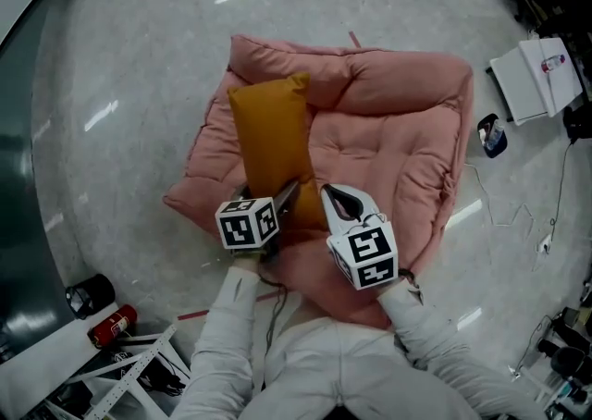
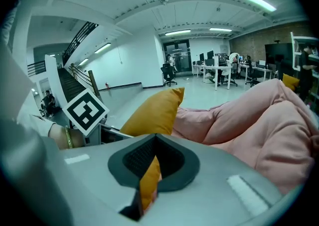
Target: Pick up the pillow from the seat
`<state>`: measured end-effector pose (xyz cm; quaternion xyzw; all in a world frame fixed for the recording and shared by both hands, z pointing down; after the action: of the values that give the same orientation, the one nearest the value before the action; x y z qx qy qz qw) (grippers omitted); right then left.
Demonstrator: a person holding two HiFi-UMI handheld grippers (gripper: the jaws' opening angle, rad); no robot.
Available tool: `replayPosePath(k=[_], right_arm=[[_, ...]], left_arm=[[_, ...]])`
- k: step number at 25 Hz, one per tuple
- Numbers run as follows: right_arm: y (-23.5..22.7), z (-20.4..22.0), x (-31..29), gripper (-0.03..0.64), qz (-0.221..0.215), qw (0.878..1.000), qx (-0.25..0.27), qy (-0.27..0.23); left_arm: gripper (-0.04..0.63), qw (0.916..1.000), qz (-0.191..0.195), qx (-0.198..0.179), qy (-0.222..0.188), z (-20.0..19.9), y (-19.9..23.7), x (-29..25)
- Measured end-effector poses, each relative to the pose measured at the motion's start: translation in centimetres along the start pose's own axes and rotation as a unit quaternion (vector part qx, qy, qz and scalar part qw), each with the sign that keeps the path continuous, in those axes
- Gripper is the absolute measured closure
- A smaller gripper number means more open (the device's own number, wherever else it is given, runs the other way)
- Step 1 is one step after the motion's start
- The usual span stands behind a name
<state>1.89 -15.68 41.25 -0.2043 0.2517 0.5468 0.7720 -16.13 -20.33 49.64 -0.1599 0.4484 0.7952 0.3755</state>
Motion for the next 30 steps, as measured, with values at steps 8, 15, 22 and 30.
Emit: replayPosePath(k=[8, 15, 22, 30], right_arm=[[0.2, -0.3, 4.3, 0.617, -0.013, 0.999, 0.009, -0.032], [0.4, 0.5, 7.4, 0.617, -0.021, 0.999, 0.003, -0.048], [1.8, 1.1, 10.5, 0.617, -0.031, 0.997, 0.001, -0.072], [2.0, 1.5, 12.7, 0.617, -0.031, 0.995, 0.006, -0.094]], left_arm=[[0.172, 0.9996, 0.004, -0.012, -0.025, 1.8, -4.7, 5.2], [0.172, 0.9984, 0.009, -0.031, -0.047, 3.5, -7.9, 9.0], [0.172, 0.9970, 0.009, -0.032, -0.069, 5.9, -9.3, 13.4], [0.172, 0.9946, 0.006, -0.045, -0.093, 7.9, -10.6, 17.2]])
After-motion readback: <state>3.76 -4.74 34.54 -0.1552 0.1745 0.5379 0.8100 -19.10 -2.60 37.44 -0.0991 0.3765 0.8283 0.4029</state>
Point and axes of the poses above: the fingertips, and each gripper's own axes: x backward along the fingers, y to its left, z out of its underside, the point moved 9 cm from there along x, backward along the fingers, and after that the axes turned 12 degrees about z, right-handed, at the moved point
